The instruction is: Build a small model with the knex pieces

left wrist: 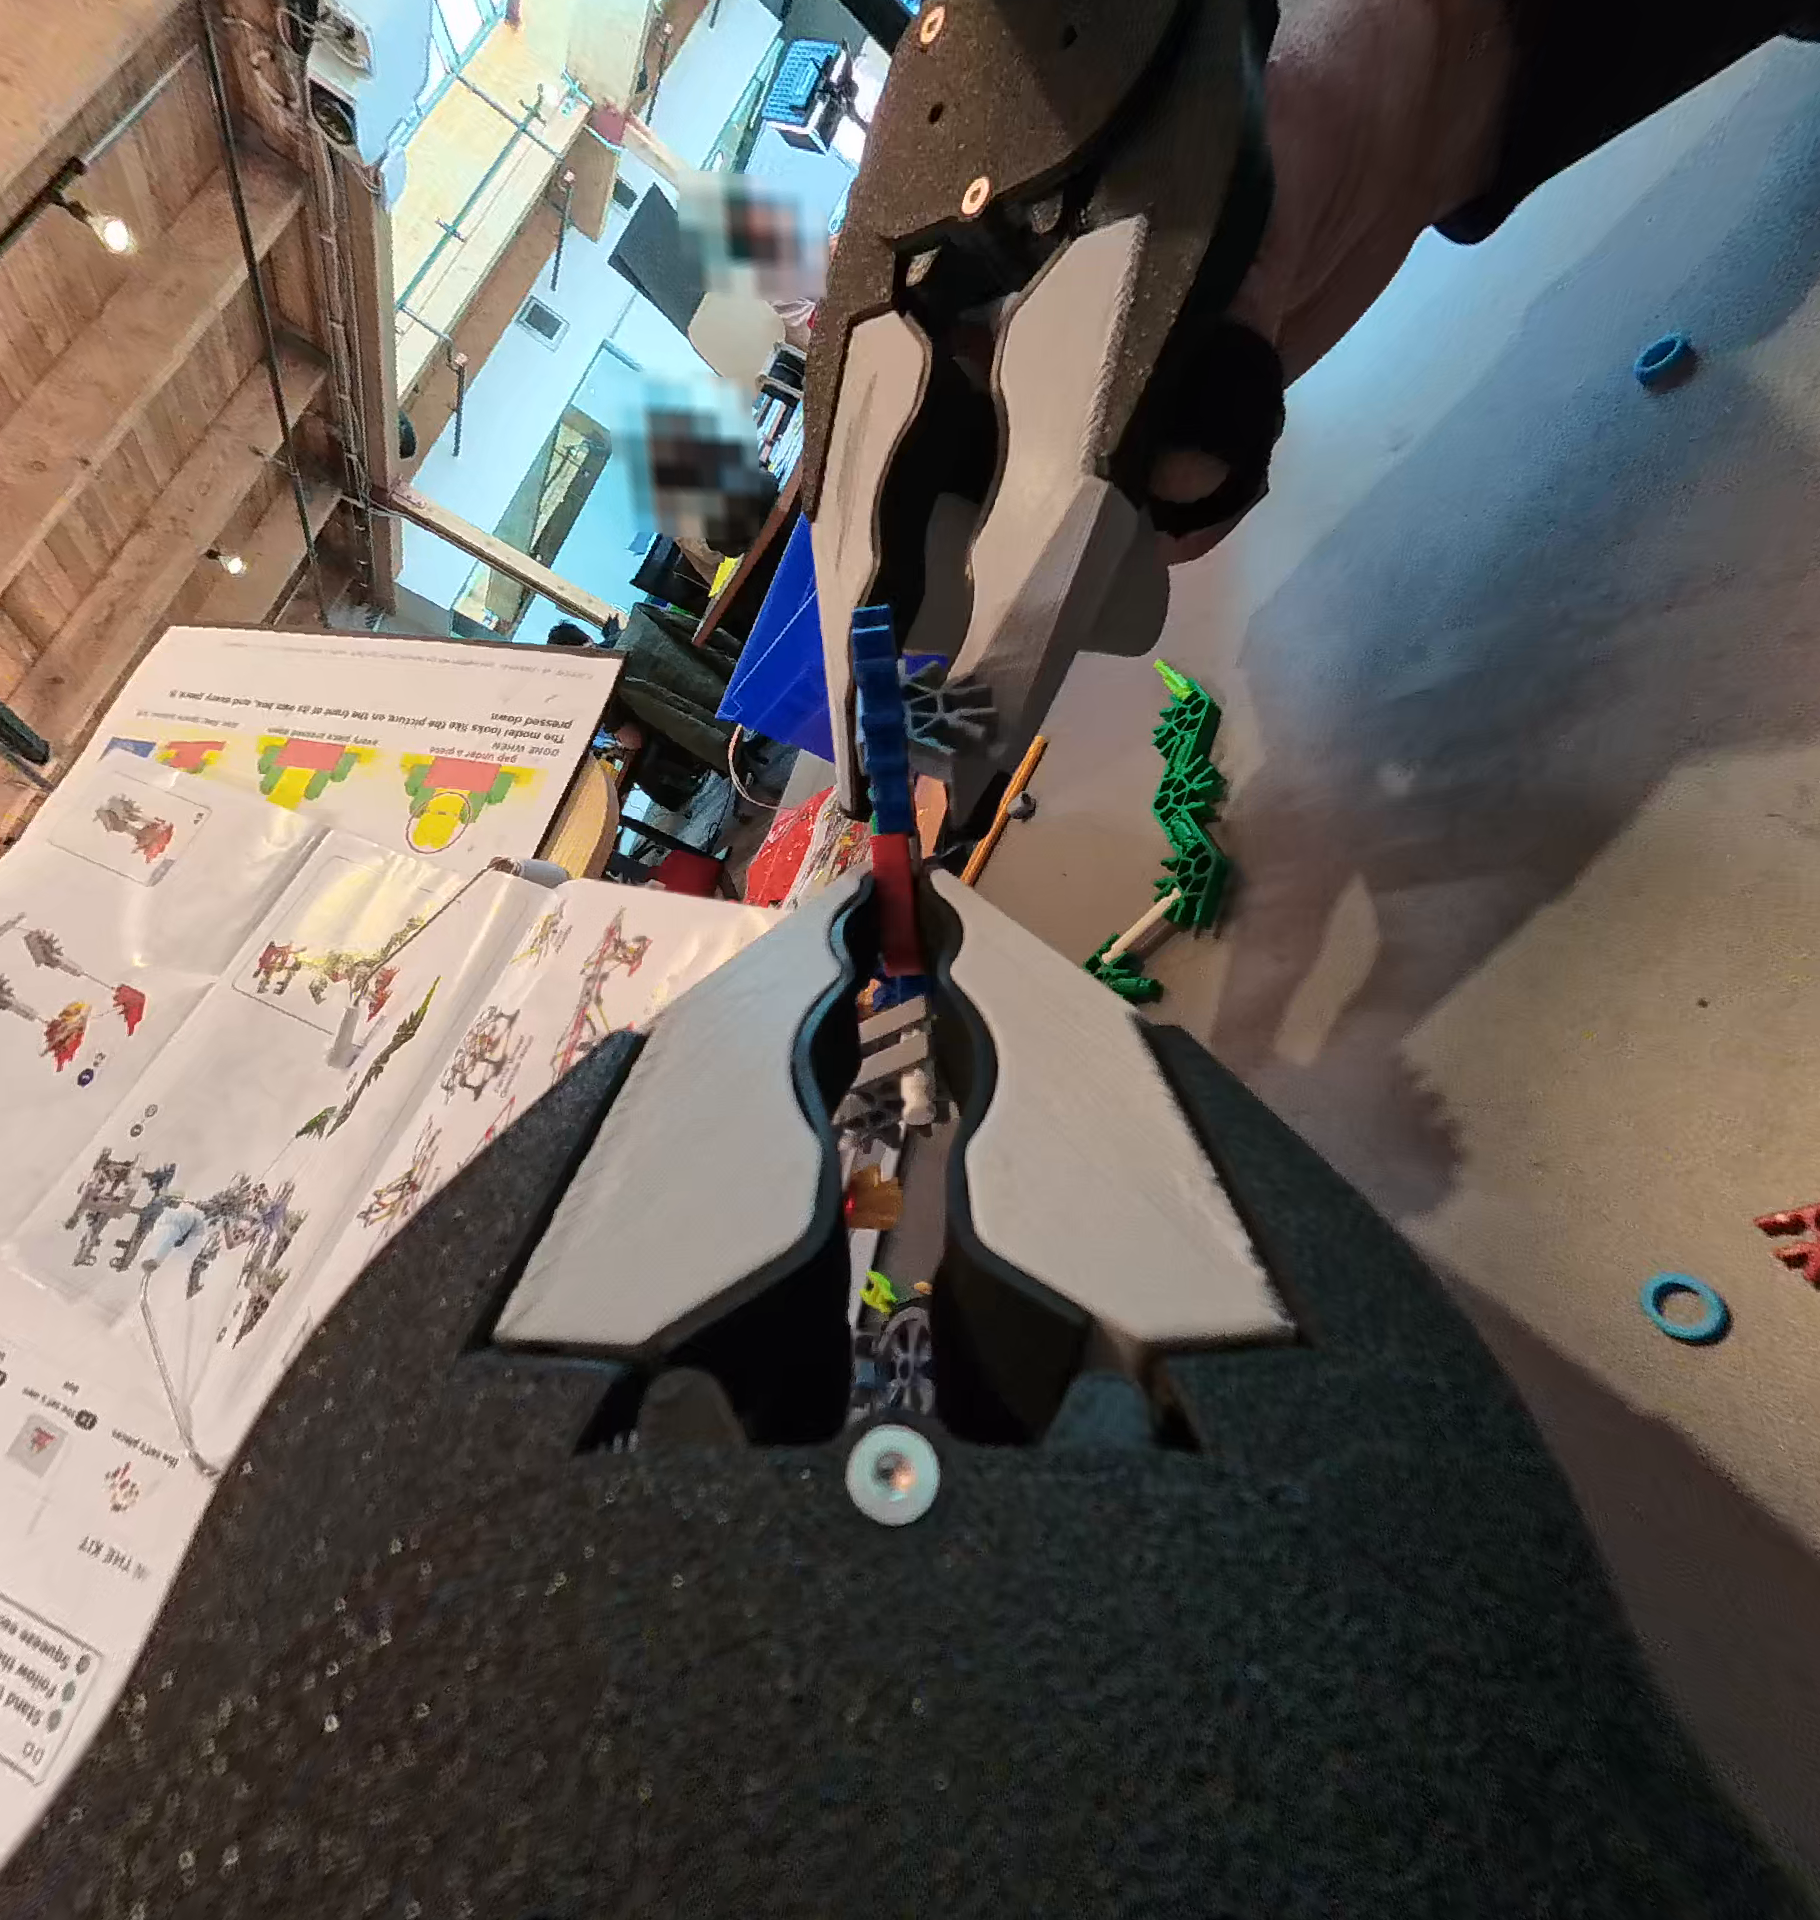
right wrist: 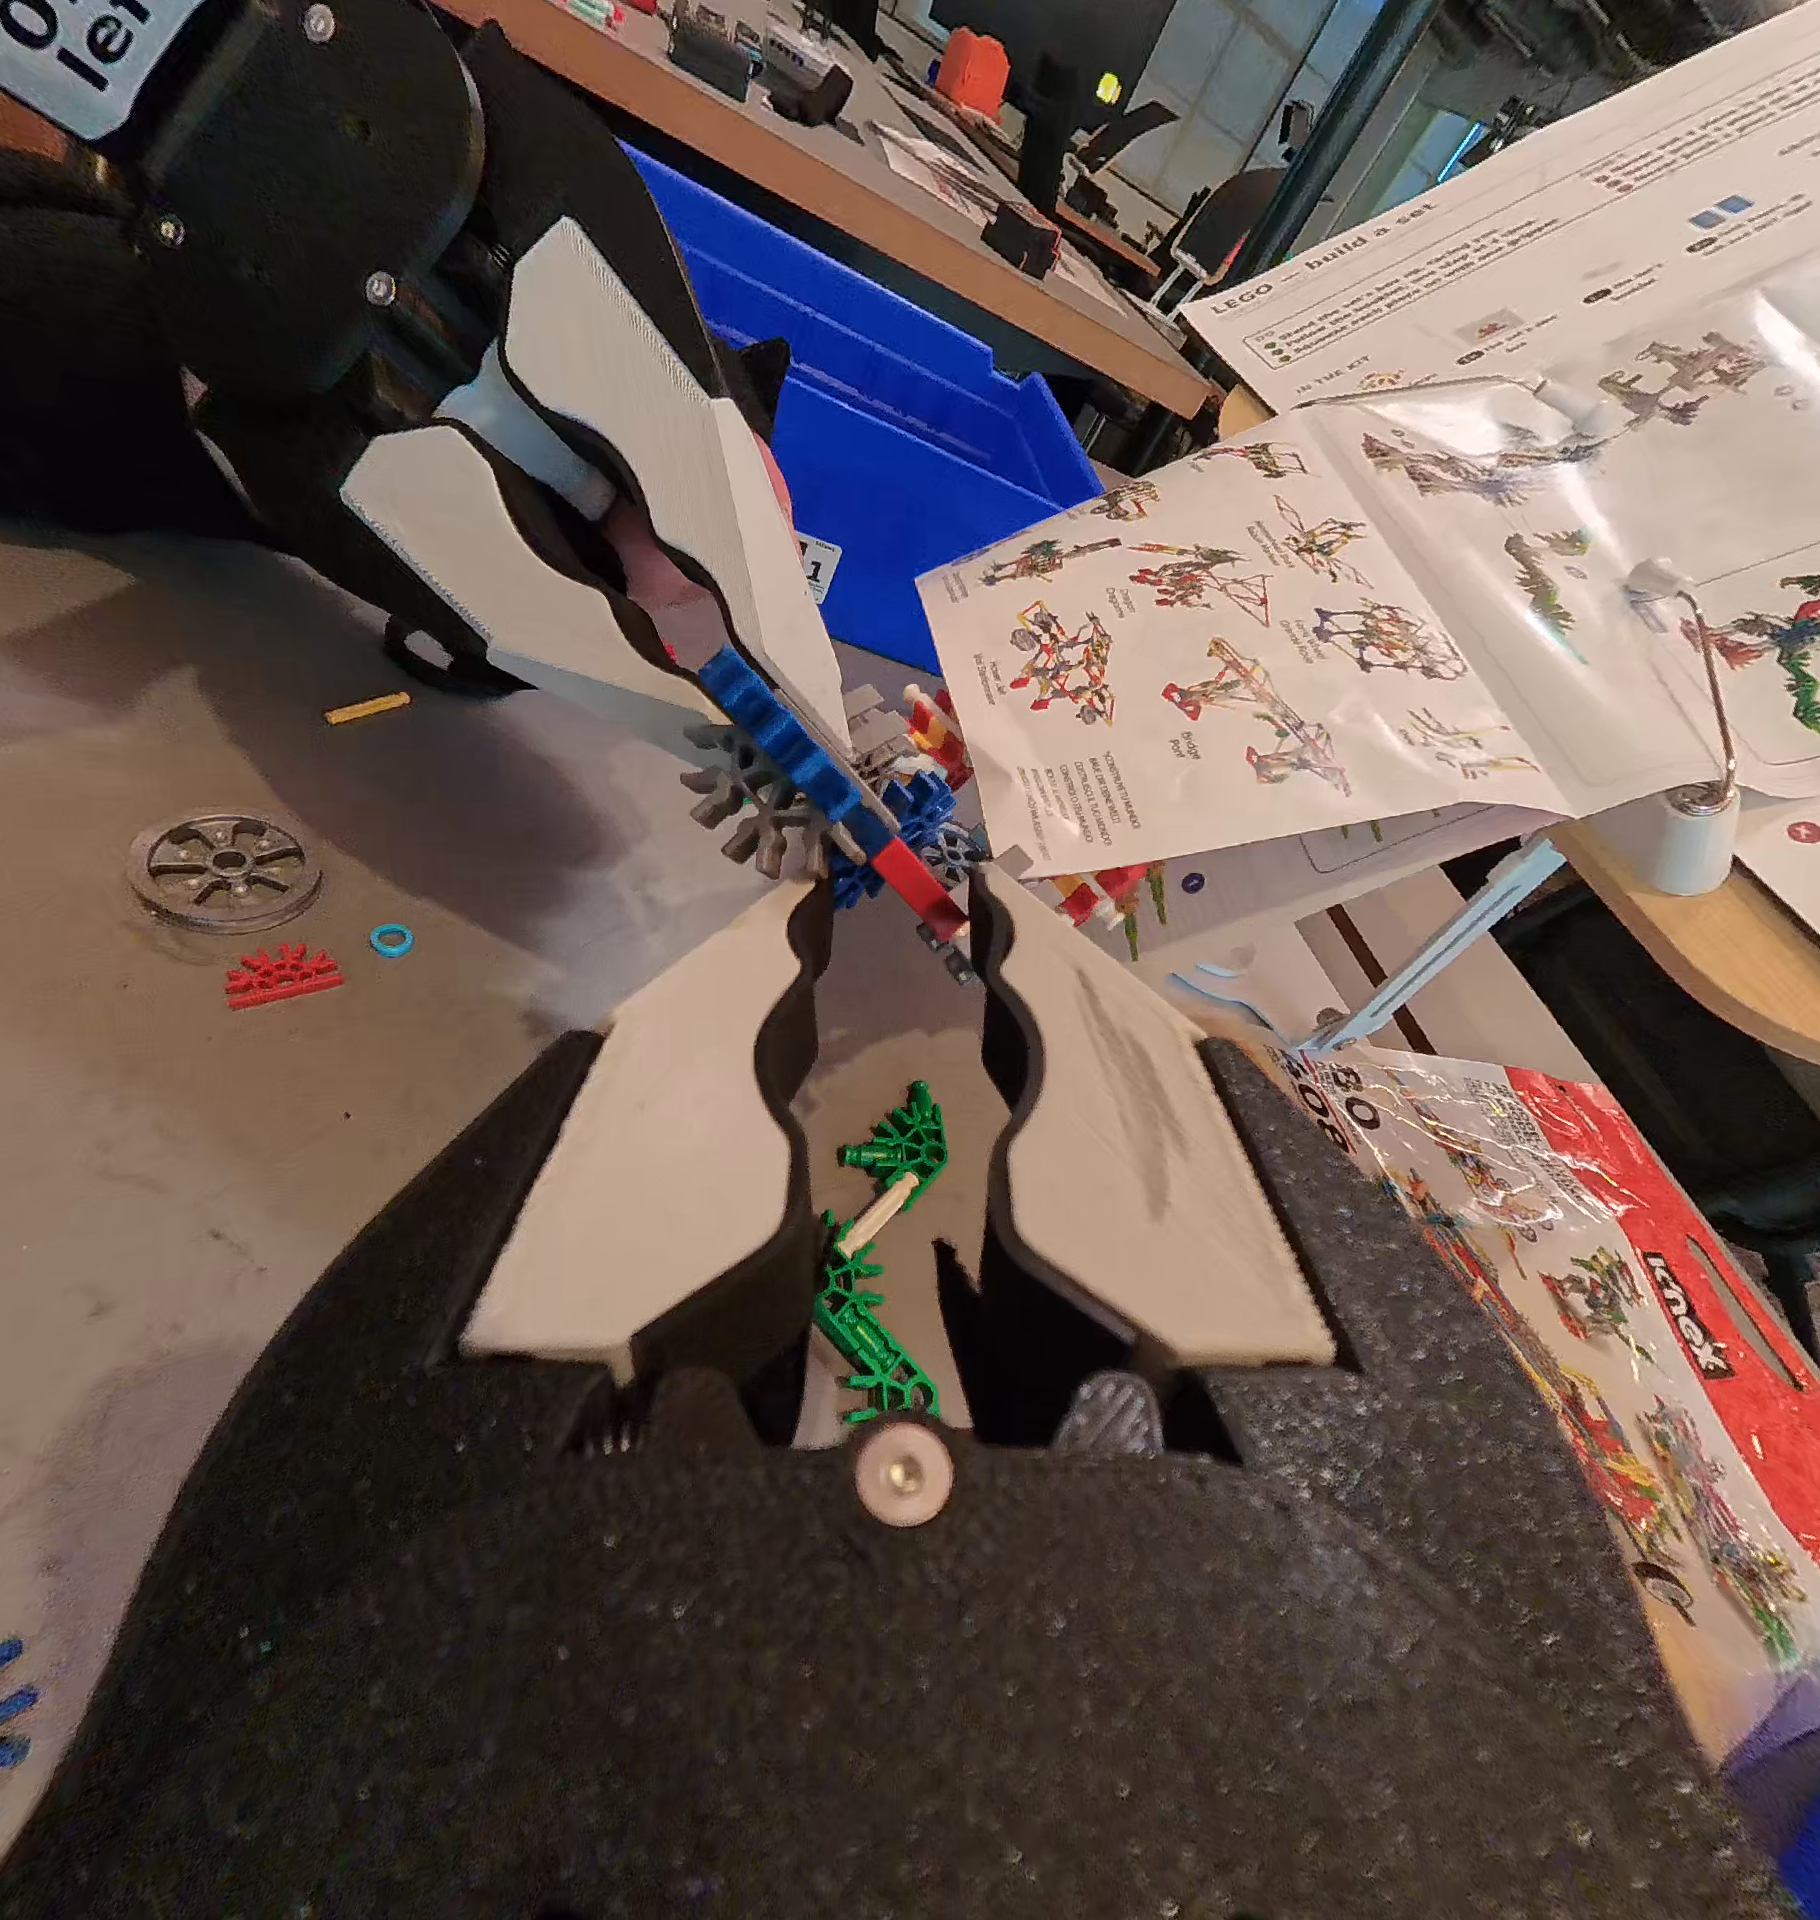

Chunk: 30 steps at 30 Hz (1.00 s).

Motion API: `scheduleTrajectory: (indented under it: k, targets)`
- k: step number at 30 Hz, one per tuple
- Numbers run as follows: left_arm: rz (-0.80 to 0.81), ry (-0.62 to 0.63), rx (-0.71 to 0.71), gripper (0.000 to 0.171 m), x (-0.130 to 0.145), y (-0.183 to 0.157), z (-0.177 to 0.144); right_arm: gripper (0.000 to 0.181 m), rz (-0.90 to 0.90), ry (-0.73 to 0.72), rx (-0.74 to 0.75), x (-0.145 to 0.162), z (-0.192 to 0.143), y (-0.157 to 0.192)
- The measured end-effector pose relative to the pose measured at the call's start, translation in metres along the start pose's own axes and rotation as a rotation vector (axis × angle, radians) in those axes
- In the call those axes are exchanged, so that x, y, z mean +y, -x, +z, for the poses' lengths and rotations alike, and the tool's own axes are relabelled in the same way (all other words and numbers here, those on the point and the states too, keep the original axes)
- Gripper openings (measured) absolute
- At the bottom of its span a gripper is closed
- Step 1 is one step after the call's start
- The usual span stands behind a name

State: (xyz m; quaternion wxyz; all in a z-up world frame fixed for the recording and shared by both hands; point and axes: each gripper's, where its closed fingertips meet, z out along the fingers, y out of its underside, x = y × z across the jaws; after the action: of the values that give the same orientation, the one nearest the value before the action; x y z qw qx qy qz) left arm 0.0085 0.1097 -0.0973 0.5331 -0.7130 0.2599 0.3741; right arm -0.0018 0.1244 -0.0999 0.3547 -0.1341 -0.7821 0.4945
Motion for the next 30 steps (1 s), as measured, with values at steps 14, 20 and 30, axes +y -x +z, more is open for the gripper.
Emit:
scheduleTrajectory:
  k: [14,20,30]
  targets:
    - [-0.823,-0.18,0.402,0.002,-0.004,-0.01,0.002,0.011,0.275,-0.03,-0.174,-0.005,-0.005,0.009]
    - [-0.869,-0.16,0.425,0.002,0.002,-0.012,0.004,0.039,0.261,-0.088,-0.135,-0.017,-0.01,0.002]
    - [-0.839,-0.163,0.468,0.003,-0.004,-0.021,0.004,0.03,0.197,-0.086,-0.162,-0.021,-0.007,0.014]
